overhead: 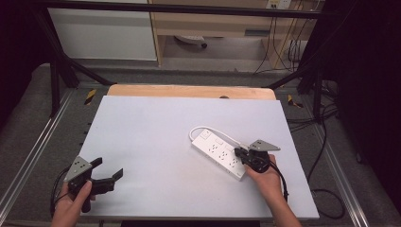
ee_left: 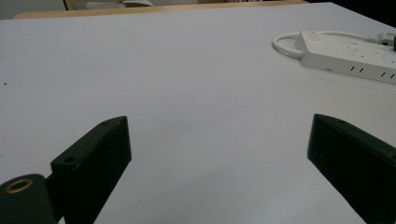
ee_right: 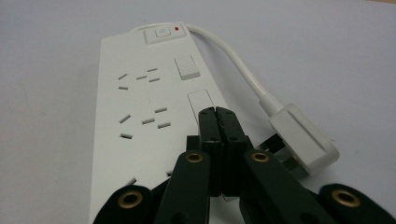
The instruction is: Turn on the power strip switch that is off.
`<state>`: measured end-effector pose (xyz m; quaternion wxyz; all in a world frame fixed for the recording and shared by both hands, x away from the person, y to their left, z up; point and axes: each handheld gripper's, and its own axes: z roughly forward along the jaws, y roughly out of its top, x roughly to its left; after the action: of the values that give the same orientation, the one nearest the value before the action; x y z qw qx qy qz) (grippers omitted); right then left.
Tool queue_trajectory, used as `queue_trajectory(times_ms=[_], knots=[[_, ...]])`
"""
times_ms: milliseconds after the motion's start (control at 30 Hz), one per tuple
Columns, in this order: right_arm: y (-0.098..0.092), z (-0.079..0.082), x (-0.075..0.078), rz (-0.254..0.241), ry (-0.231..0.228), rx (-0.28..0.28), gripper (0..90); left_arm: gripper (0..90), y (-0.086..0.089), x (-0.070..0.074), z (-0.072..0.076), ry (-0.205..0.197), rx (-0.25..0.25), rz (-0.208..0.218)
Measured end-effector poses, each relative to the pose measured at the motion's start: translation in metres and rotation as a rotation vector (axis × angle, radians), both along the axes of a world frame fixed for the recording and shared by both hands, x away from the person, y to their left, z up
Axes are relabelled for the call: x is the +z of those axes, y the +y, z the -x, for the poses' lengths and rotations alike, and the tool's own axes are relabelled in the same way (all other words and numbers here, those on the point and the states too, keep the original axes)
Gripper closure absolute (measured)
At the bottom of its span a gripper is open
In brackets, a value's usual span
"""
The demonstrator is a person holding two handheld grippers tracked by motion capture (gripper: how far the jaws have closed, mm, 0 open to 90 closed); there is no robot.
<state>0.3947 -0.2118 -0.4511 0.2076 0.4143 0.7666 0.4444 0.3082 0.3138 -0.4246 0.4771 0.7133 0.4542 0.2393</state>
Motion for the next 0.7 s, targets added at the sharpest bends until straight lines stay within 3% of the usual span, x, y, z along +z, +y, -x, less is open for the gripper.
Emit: queue_trajectory(times_ms=[533,700], knots=[[0.0003,-0.0006,-0.0002,-0.007,0.002,0.002,90.0,6.2,0.0005,0.0001,0.0001,0.001,-0.002,0.002],[-0.0004,0.0002,0.0019,-0.029,-0.005,-0.002,90.0,6.2,0.0005,0.0,0.0,0.001,-0.002,0.003]])
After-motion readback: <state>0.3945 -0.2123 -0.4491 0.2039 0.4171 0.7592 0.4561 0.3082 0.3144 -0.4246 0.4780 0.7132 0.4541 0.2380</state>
